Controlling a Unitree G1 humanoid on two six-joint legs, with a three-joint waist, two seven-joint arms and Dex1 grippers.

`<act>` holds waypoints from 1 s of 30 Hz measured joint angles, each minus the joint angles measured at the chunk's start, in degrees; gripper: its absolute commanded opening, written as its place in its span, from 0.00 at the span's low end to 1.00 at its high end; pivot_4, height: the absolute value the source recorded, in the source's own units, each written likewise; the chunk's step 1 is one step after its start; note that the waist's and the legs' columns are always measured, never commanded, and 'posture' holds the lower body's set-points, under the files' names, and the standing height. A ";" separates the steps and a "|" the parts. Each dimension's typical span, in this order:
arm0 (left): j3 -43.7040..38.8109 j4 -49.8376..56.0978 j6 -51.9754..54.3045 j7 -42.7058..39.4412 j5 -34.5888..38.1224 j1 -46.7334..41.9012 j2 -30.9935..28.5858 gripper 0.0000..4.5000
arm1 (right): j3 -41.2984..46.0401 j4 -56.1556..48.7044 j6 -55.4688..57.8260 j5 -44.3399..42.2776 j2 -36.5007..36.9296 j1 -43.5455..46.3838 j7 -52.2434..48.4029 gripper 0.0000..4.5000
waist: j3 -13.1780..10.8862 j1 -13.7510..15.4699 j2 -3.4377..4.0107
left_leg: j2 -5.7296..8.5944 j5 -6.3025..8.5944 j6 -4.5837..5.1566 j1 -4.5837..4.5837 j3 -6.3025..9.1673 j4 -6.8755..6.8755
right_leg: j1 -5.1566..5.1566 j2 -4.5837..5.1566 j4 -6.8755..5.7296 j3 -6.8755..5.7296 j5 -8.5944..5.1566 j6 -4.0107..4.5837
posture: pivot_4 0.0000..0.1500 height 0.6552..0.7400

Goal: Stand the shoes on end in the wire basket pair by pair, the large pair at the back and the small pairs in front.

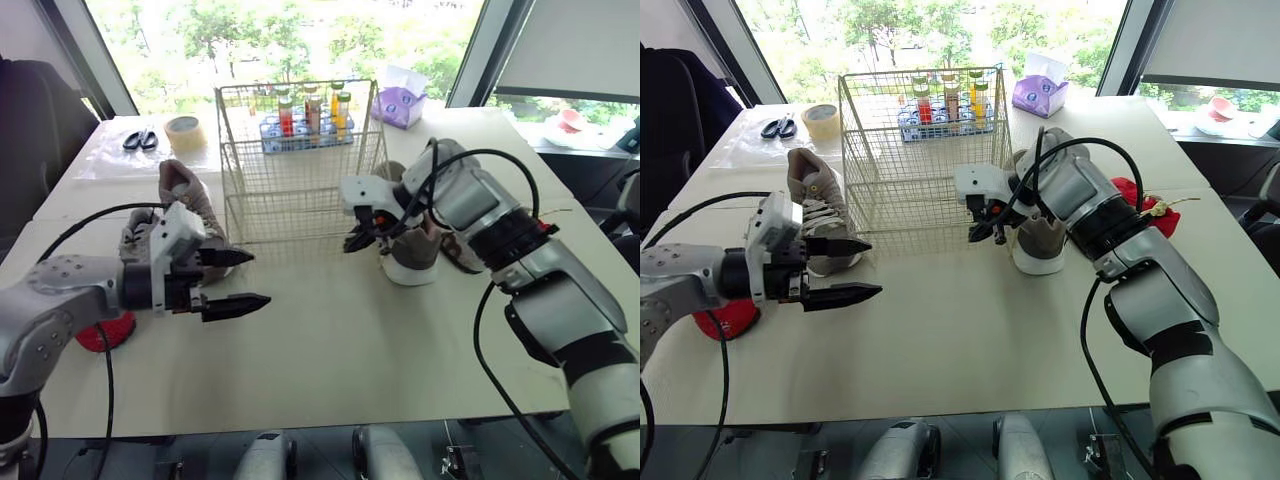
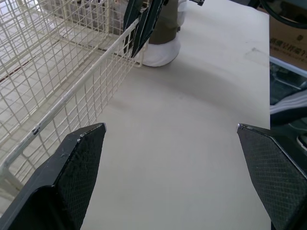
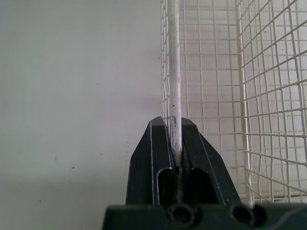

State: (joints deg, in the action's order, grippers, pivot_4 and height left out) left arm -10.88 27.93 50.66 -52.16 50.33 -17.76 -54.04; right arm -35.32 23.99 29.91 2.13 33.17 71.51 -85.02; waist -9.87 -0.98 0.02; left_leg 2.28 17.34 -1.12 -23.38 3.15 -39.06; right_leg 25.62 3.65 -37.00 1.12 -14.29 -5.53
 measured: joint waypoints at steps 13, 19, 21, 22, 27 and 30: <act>2.57 0.13 -0.08 0.44 -0.47 -3.01 1.65 1.00 | 0.11 -20.78 17.44 0.23 2.87 -6.00 0.95 0.01 | 0.01 -0.08 -0.01 | -0.01 -0.03 -0.05 0.03 -0.01 -0.04 | 0.00 -0.02 -0.09 0.01 0.00 0.00 | 1.00 1.00; 3.44 -0.81 -0.27 0.39 -1.21 -3.24 2.99 1.00 | 0.12 -24.86 20.96 -0.16 3.45 -7.21 1.29 0.01 | 0.02 0.01 -0.02 | -0.01 -0.03 -0.05 0.03 -0.01 -0.05 | 0.00 -0.02 -0.09 0.01 0.00 0.00 | 1.00 1.00; 3.44 -0.95 -0.32 0.27 -1.38 -3.29 3.00 1.00 | 0.12 -26.56 21.86 -0.59 3.99 -7.71 1.30 0.01 | 0.02 -0.03 -0.02 | -0.01 -0.03 -0.05 0.03 -0.01 -0.05 | 0.00 -0.02 -0.10 0.01 0.00 0.00 | 1.00 1.00; 3.44 -1.05 -0.32 0.17 -1.42 -3.30 3.00 1.00 | 0.12 -27.22 22.29 -0.68 4.13 -7.84 1.31 0.01 | 0.02 -0.06 -0.02 | -0.01 -0.03 -0.05 0.03 -0.01 -0.05 | 0.00 -0.02 -0.10 0.01 0.00 0.00 | 1.00 1.00; 3.43 -1.13 -0.30 -0.11 -1.32 -3.38 3.01 1.00 | 0.14 -28.94 22.82 -0.82 4.51 -8.82 1.73 0.01 | 0.02 -0.05 -0.03 | -0.01 -0.04 -0.05 0.03 -0.01 -0.07 | 0.00 -0.02 -0.11 0.01 0.00 0.00 | 1.00 1.00; 3.36 -1.12 -0.14 -0.21 -0.98 -3.42 2.92 1.00 | 0.31 -29.84 23.28 -0.97 4.58 -9.31 2.13 0.01 | 0.03 -0.07 -0.04 | -0.01 -0.04 -0.05 0.04 -0.01 -0.07 | -0.01 -0.02 -0.13 0.01 0.00 0.00 | 1.00 1.00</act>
State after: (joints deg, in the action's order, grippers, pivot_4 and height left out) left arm -7.52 26.81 50.51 -52.38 49.35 -21.18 -51.13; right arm -35.01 -5.85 53.19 1.16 37.75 62.20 -82.89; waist -9.84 -1.05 -0.01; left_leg 2.27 17.30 -1.16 -23.34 3.14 -39.13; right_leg 25.62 3.63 -37.12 1.13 -14.29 -5.53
